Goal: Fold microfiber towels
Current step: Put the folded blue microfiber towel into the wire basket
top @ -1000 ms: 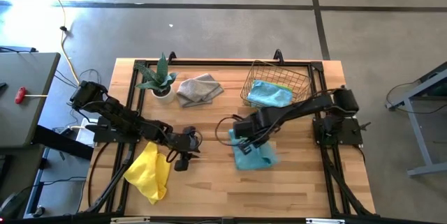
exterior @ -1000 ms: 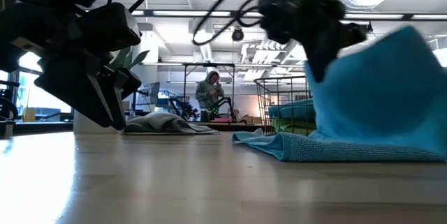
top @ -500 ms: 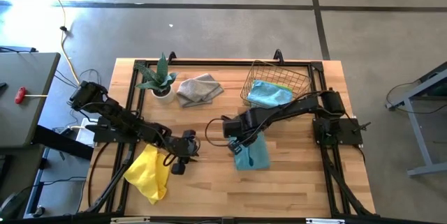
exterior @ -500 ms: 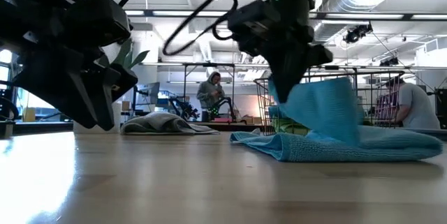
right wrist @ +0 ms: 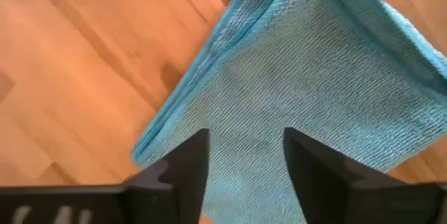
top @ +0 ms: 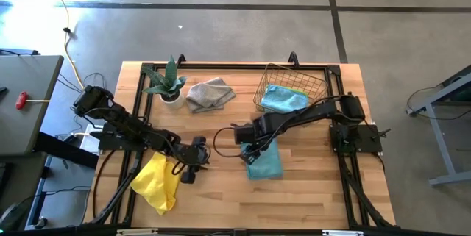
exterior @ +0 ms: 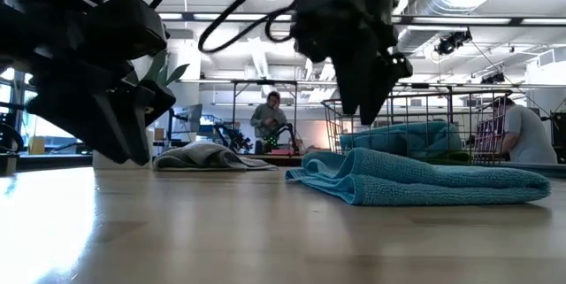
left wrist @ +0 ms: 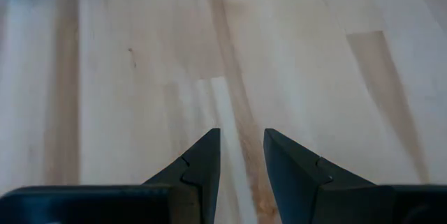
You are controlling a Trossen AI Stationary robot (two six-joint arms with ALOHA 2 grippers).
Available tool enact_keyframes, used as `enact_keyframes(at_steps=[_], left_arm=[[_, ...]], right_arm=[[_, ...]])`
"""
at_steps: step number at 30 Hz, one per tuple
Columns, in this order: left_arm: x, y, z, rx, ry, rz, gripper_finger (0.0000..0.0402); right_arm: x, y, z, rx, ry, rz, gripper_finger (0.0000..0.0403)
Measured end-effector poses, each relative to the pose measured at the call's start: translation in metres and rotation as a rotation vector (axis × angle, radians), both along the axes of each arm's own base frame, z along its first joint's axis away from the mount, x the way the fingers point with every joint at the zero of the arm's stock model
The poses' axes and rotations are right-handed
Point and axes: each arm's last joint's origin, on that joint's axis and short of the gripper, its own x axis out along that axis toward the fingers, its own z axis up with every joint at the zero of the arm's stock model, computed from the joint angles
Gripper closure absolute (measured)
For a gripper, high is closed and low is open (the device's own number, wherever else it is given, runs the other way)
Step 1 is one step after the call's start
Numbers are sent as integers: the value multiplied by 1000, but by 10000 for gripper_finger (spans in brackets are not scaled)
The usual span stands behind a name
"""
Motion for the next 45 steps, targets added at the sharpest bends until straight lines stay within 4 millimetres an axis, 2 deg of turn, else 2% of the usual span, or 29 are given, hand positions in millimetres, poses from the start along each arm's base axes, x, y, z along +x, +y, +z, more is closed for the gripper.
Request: enact_keyframes(at_steps=[4, 9, 13, 18, 21, 25, 37, 45], left_arm=[[4, 6, 2, 97, -52, 41, 300], [15, 16, 12, 184, -201, 46, 300], [22, 24, 19, 192, -282, 42, 300], [23, 30, 19, 158, -280, 71, 300], [23, 31, 19, 134, -278, 90, 300], [23, 27, 19, 95, -278, 110, 300], [21, 14, 19, 37, -276, 110, 300], [20, 11, 19, 26, -276, 109, 300]], right_arm=[[-9, 20, 10, -72, -20, 124, 212], [-23, 69, 9, -272, -62, 293, 217], [-34, 103, 8, -448, -141, 304, 219], [-41, 132, 6, -470, -232, 311, 219], [-39, 146, -1, -476, -269, 376, 219], [-39, 155, -23, -514, -212, 481, 219], [-34, 160, -65, -556, -117, 567, 219], [-31, 162, -76, -570, -110, 576, 219]])
